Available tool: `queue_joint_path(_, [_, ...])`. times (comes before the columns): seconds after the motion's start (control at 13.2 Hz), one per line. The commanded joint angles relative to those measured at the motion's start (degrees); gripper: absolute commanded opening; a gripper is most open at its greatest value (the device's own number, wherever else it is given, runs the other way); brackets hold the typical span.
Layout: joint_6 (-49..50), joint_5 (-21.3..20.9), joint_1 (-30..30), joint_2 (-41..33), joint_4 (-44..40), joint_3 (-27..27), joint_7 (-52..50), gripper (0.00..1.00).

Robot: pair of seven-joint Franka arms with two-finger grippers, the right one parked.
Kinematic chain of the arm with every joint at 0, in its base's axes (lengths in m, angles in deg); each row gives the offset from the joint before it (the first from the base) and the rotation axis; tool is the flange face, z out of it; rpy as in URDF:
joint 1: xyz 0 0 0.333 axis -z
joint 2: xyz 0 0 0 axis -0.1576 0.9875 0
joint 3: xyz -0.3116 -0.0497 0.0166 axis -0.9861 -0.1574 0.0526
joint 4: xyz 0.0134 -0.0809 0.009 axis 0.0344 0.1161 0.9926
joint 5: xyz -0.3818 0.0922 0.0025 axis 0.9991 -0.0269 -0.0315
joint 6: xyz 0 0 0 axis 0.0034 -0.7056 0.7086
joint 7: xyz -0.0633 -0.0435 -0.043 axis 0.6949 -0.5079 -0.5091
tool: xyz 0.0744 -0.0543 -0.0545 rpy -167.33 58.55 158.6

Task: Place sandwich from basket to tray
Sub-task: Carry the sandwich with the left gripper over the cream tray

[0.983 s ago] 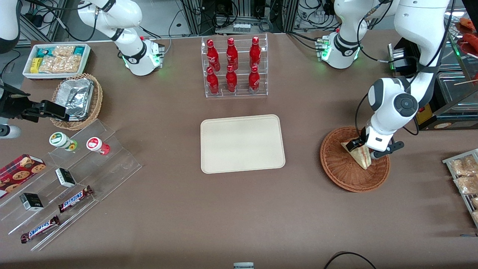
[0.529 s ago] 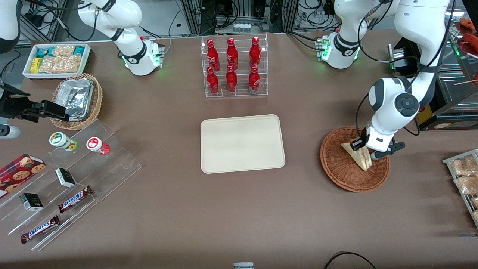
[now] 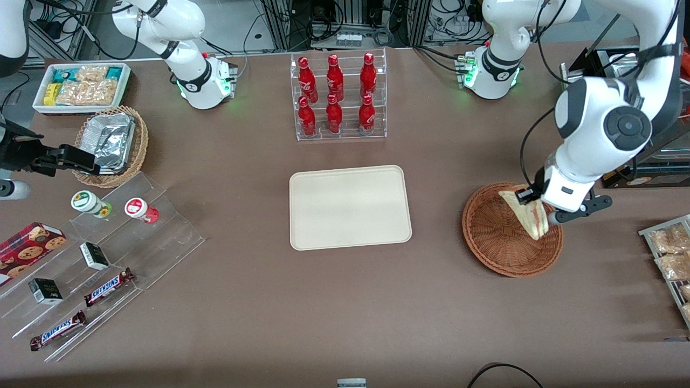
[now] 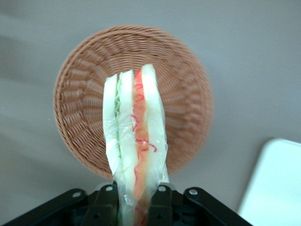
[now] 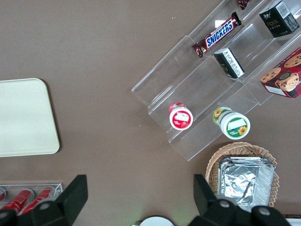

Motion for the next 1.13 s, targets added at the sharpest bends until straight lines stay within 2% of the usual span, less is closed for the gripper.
queue_joint_path(0.0, [5.1,-0.6,0.2,3.1,-7.7,-6.3,-3.4,0.0])
queue_joint_path(0.3, [5.0,-0.8,0.3,9.8,-13.7,-17.6,-9.9,0.0])
queue_joint_path(0.45, [5.0,-3.7,2.4,15.3,-17.9,-21.2,-12.0,0.0])
queue_joint_path(0.76, [4.4,-12.0,12.4,26.3,-23.8,-21.2,-22.3,0.0])
queue_joint_path(1.06, [3.3,-18.3,20.8,36.6,-31.1,-21.0,-28.6,0.0])
